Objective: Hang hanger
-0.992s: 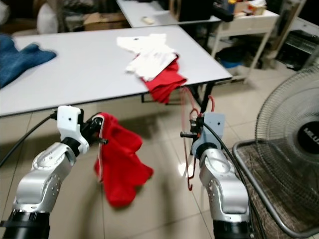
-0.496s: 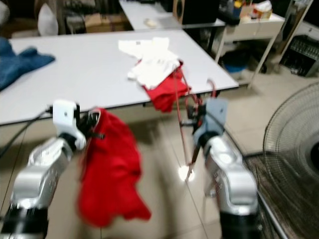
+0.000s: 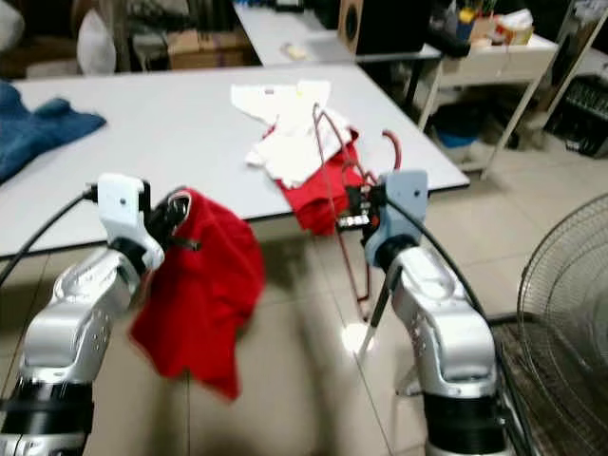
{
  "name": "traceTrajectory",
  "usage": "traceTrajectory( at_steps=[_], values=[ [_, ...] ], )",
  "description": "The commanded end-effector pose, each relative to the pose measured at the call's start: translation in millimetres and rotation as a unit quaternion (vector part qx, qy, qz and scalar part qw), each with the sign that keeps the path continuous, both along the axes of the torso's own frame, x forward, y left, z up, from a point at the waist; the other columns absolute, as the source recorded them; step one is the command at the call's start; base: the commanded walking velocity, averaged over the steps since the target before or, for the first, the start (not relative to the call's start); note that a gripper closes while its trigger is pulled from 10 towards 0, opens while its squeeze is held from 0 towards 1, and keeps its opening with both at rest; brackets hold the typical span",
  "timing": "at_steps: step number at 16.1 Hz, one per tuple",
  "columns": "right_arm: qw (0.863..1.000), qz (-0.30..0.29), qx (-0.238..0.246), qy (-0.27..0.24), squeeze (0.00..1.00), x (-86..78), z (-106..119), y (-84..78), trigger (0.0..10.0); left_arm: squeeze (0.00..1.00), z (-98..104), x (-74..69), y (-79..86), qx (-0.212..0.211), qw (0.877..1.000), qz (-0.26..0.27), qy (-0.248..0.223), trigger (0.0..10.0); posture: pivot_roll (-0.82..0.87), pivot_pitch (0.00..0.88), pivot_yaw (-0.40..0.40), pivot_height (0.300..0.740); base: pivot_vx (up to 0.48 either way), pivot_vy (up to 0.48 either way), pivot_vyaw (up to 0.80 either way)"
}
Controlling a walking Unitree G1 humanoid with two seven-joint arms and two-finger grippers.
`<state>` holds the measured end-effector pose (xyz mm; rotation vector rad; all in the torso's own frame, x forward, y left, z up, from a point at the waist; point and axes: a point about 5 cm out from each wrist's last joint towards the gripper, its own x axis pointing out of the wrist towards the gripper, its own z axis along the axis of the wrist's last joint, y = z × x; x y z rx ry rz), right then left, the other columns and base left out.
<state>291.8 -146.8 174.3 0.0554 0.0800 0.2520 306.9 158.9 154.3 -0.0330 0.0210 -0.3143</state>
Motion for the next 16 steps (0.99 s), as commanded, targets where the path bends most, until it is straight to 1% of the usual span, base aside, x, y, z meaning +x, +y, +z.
traceTrajectory(
  at_steps=[1, 7, 11, 14, 16],
  values=[
    [1.0, -0.01, -0.013, -0.007, 0.0, -0.6, 2, -7.1, 10.0, 0.0, 14, 2.9, -10.8, 0.002, 0.999, -0.021, -0.026, 10.0, -0.05, 0.0, -0.002, 0.74, 0.371, 0.0, 0.0],
    [1.0, -0.002, -0.022, -0.013, 0.0, -1.3, 5, -7.4, 10.0, 0.0, 21, 5.2, -13.2, 0.007, 0.999, -0.033, -0.035, 10.0, -0.06, 0.0, 0.007, 0.74, 0.368, 0.0, 0.0],
    [0.999, 0.014, -0.033, -0.024, 0.0, -1.6, 11, -7.0, 10.0, 0.0, 30, 7.7, -15.2, 0.006, 0.998, -0.036, -0.047, 10.0, -0.06, 0.0, 0.008, 0.74, 0.368, 0.0, 0.0],
    [0.997, 0.03, -0.06, -0.031, 0.0, -2.9, 17, -16.1, 10.0, 0.0, 40, 13.7, -14.3, 0.001, 0.998, -0.03, -0.064, 10.0, -0.06, 0.0, -0.001, 0.74, 0.37, 0.0, 0.0],
    [0.996, 0.042, -0.073, -0.028, 0.0, -3.7, 18, -17.5, 10.0, 0.0, 42, 14.6, -12.1, -0.003, 0.997, -0.021, -0.068, 10.0, -0.07, 0.0, 0.001, 0.74, 0.375, 0.0, 0.0]
  ],
)
